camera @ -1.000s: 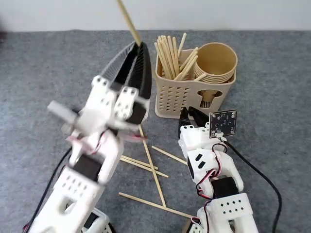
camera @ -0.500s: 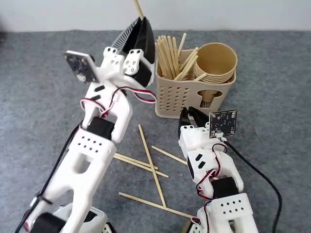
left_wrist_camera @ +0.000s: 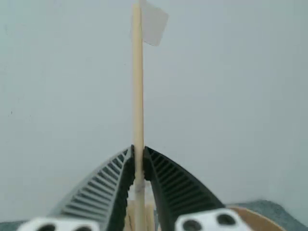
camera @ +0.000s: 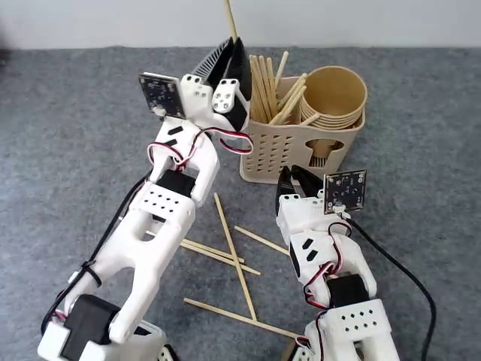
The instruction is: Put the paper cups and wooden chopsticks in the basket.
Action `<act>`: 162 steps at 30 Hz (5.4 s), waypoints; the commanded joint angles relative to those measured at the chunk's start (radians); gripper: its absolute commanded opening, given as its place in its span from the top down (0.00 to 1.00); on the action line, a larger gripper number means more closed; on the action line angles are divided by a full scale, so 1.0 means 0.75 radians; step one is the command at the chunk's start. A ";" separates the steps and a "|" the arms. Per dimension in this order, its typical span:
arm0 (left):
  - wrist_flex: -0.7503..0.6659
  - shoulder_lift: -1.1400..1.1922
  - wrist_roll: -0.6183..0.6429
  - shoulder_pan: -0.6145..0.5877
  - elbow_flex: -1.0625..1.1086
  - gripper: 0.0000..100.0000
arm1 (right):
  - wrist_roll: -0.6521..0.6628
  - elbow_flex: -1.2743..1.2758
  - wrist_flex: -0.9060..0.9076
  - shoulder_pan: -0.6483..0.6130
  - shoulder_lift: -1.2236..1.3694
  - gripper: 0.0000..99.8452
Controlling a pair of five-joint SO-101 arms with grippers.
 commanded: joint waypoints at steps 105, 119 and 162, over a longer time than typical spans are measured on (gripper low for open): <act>1.287 -2.205 -0.145 -1.600 1.210 0.91 | 0.466 -1.948 1.396 -0.764 2.071 0.99; 1.287 -2.205 -0.139 -1.590 1.398 0.91 | 0.477 -1.956 1.535 -0.551 1.390 0.99; 1.588 -2.205 -0.145 -1.453 1.480 0.91 | 0.223 -1.160 -0.206 0.003 0.668 0.99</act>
